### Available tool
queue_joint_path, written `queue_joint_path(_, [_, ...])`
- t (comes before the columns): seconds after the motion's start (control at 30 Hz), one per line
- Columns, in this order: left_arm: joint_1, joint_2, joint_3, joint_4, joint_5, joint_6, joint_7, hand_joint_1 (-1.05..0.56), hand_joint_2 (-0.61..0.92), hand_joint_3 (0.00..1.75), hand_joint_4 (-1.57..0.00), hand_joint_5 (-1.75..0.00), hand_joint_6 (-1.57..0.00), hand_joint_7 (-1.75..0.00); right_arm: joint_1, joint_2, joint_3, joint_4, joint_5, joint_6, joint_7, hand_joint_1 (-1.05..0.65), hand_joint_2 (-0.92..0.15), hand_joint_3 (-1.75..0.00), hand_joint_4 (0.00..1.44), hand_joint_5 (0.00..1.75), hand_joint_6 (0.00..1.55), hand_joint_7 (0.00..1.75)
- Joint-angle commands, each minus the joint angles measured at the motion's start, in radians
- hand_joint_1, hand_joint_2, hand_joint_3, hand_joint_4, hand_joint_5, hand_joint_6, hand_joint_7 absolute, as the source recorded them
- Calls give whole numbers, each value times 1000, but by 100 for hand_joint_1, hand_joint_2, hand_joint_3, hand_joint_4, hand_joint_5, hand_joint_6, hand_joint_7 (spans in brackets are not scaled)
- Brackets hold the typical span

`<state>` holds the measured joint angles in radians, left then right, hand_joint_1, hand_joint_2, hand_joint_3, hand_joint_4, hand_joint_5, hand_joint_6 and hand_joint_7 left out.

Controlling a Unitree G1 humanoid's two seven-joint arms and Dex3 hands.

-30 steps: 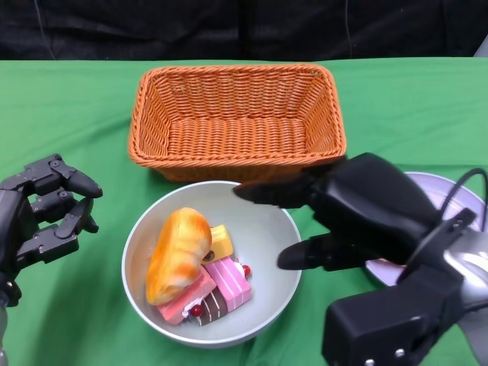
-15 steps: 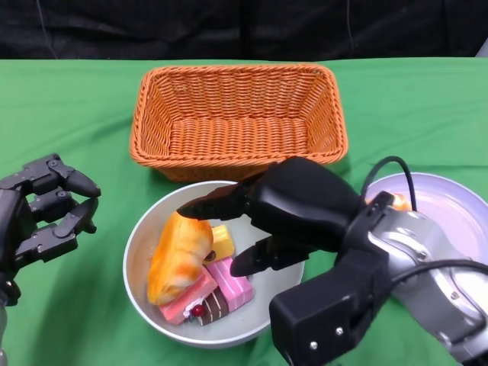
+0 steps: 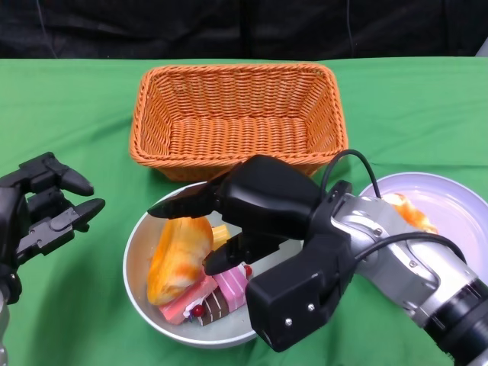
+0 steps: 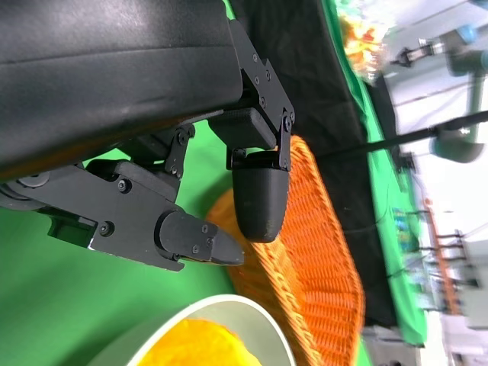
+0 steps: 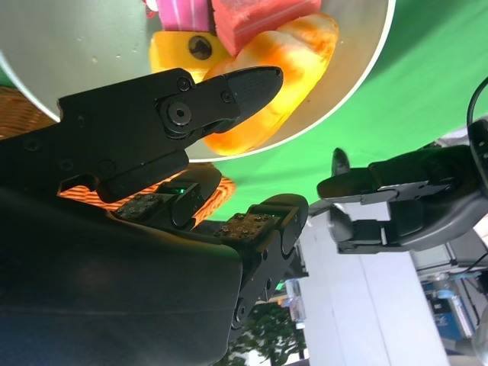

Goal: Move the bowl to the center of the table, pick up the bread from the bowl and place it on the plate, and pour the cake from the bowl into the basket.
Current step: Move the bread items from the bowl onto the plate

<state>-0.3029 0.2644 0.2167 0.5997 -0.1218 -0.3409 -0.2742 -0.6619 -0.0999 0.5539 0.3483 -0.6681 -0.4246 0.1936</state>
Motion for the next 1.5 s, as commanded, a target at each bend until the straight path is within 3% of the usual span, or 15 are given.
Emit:
queue_joint_path(0.03, [11,29,-8,-3,51,-33,47,-31,92,15,-53,-174,-70,-114,-48,19,0,41,23,-27,-6,-75,-91,-1,62,0,45,0])
queue_joint_path(0.07, [11,32,-13,-1,74,-42,69,-32,92,15,-54,-174,-69,-116,-55,25,1,50,24,-28,-1,-75,-91,-1,61,0,44,0])
queue_joint_path(0.13, [17,33,-15,-14,81,-27,77,-34,92,13,-58,-159,-73,-94,-68,33,5,63,26,-23,12,-76,-92,-2,59,0,43,0])
queue_joint_path(0.2, [18,32,-8,-28,57,15,60,-34,92,12,-59,-154,-76,-83,-77,39,10,77,25,-22,18,-76,-92,-2,58,0,44,0])
queue_joint_path(0.23, [18,32,-4,-35,40,37,46,-35,92,14,-64,-130,-79,-65,-81,42,14,85,24,-22,21,-77,-92,-2,57,0,45,1])
queue_joint_path(0.3, [20,34,1,-46,15,73,27,-33,92,15,-69,-108,-86,-41,-88,47,20,102,23,-24,26,-77,-92,-2,55,0,46,1])
queue_joint_path(0.4, [12,21,17,-38,-41,49,-27,-33,92,16,-71,-101,-89,-31,-95,48,32,133,13,-45,13,-77,-92,-1,54,0,46,1])
queue_joint_path(0.43, [2,12,31,-20,-85,17,-77,-27,92,11,-83,-145,-80,-108,-100,46,42,154,2,-60,2,-77,-92,-1,58,2,46,1])
queue_joint_path(0.47, [-7,9,39,4,-113,-23,-119,-26,92,9,-86,-159,-72,-139,-105,44,53,172,-7,-69,2,-78,-92,-1,60,3,46,1])
queue_joint_path(0.5, [-13,12,42,25,-126,-53,-148,-25,91,7,-86,-168,-68,-150,-109,42,61,187,-14,-74,2,-78,-92,-2,61,3,47,1])
queue_joint_path(0.77, [-18,24,49,42,-126,-29,-146,-17,92,9,-74,-175,-60,-147,-108,18,79,213,-57,-90,-37,-76,-92,-1,69,11,49,1])
queue_joint_path(1.0, [-5,19,47,22,-95,-27,-96,-4,92,39,-66,-175,-59,-143,-103,4,91,213,-99,-90,-75,-73,-90,0,66,10,50,1])
queue_joint_path(1.2, [-9,18,50,25,-103,-12,-89,-5,90,44,-64,-175,-61,-140,-99,6,106,230,-132,-87,-119,-72,-89,0,61,6,52,1])
queue_joint_path(1.37, [-13,28,50,40,-86,-43,-94,-6,88,45,-63,-175,-63,-139,-99,7,142,244,-205,-83,-219,-71,-90,0,62,5,55,1])
queue_joint_path(1.5, [-16,26,57,44,-84,-34,-70,-5,88,44,-57,-174,-66,-132,-95,20,193,279,-316,-59,-397,-72,-88,0,73,9,64,4])
